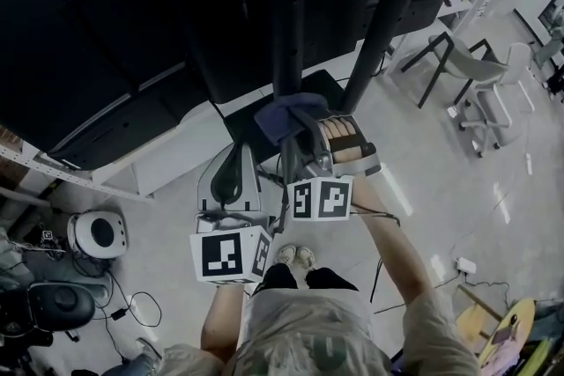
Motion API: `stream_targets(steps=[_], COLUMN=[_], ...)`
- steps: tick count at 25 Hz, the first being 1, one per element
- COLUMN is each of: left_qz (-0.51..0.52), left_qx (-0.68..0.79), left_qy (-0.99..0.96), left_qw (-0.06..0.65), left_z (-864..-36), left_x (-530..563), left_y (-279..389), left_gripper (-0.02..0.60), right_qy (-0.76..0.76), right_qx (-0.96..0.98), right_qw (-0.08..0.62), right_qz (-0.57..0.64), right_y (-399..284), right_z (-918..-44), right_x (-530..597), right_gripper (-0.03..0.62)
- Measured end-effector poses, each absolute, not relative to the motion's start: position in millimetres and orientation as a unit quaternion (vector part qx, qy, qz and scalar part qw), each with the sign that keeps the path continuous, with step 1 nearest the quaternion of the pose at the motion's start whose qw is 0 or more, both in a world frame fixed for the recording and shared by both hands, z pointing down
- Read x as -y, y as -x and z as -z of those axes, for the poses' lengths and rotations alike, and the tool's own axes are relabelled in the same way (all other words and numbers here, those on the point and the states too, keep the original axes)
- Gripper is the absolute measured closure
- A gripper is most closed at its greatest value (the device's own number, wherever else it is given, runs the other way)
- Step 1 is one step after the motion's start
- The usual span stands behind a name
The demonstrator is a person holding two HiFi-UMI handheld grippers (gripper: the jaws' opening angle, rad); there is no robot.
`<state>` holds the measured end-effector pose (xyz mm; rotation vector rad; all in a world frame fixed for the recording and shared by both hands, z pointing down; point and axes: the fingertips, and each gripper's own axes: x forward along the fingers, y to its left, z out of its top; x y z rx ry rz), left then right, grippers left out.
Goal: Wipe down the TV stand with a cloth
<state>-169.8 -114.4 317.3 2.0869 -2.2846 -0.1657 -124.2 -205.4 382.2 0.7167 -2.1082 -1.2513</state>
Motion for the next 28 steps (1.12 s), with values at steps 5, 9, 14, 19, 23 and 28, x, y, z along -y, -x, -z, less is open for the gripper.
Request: stream_targets(steps=[5, 9, 14, 19, 23, 28], left_qz=[0.051, 0.051, 0.057, 0.056, 0.055, 0.045], left_qx=[0.74, 0.742, 0.746, 0.749, 0.754, 0.752], left_qy=[-0.671, -0.668, -0.663, -0.659, -0.654, -0.657], left_qw=[0.027, 0.03, 0.027, 0.026, 0.029, 0.028], left_z=[-328, -329, -327, -324, -330, -345], left_x=[115, 116, 116, 118, 118, 120], left_y=[173, 173, 177, 181, 185, 186], left_gripper=[0.566, 0.566, 0.567, 0.566, 0.566, 0.566], right_qy=[-0.266, -0.26, -0.256, -0.243, -0.224, -0.202], right_qx=[0.792, 0.793, 0.793, 0.788, 0.786, 0.785], right_qw=[0.296, 0.301, 0.309, 0.324, 0.345, 0.371], right_qz=[0.463, 0.461, 0.459, 0.464, 0.462, 0.453], right_y=[125, 125, 125, 126, 126, 125], right_z=[-401, -411, -422, -448, -481, -531], right_x=[205, 205, 203, 203, 202, 199], right_gripper=[0.537, 0.537, 0.537, 0.537, 0.537, 0.537])
